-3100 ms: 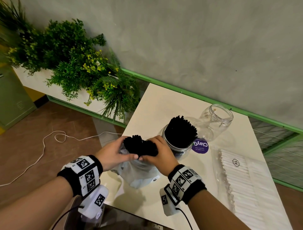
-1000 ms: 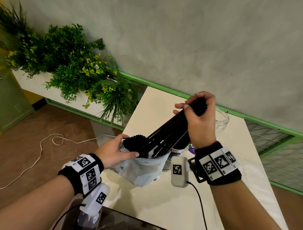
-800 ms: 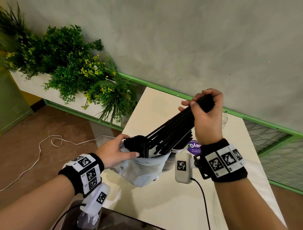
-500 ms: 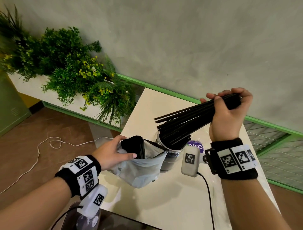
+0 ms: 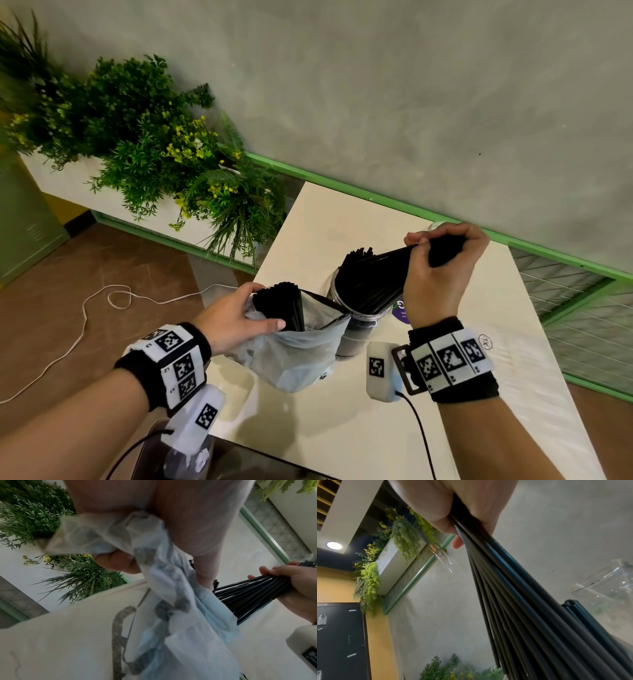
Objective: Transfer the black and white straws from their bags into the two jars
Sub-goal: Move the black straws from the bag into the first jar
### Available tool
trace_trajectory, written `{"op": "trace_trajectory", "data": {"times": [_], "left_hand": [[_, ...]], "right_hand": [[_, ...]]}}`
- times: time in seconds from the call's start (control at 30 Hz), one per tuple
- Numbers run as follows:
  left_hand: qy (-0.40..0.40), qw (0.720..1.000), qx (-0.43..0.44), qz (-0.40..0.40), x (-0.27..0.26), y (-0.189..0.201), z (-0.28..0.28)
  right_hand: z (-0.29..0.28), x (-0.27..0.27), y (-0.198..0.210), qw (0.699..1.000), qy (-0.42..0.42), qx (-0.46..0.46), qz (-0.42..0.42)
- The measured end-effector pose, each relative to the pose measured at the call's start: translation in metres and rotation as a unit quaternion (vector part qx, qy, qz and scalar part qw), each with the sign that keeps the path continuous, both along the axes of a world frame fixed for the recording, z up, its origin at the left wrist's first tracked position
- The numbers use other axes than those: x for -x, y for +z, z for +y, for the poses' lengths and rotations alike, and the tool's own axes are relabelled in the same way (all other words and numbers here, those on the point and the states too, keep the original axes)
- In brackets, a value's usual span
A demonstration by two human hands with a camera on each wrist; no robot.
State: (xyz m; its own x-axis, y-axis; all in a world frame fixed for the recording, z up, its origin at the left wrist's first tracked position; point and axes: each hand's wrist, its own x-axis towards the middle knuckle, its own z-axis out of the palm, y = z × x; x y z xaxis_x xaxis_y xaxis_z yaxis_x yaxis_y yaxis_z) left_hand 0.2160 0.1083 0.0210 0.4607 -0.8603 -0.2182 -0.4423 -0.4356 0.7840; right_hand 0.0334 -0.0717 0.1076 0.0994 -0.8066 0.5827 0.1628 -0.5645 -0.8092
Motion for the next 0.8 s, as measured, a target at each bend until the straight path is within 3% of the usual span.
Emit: {"op": "trace_trajectory", "data": {"times": [0.33, 0.6, 0.8], "left_hand": [[-0.008, 1.000, 0.003, 0.002, -0.007, -0.006, -0.003], [-0.008, 1.000, 0.010, 0.028, -0.011, -0.008, -0.004], [-0.002, 0.999, 0.024, 0.039, -0.009, -0.005, -0.001]], "right_hand": [[0.001, -0.016, -0.012, 0.997, 0.025, 0.053, 0.043], [-0.010, -0.027, -0.037, 0.995, 0.057, 0.000, 0.081], [-0.025, -0.013, -0.045, 0.962, 0.195, -0.124, 0.145]]}}
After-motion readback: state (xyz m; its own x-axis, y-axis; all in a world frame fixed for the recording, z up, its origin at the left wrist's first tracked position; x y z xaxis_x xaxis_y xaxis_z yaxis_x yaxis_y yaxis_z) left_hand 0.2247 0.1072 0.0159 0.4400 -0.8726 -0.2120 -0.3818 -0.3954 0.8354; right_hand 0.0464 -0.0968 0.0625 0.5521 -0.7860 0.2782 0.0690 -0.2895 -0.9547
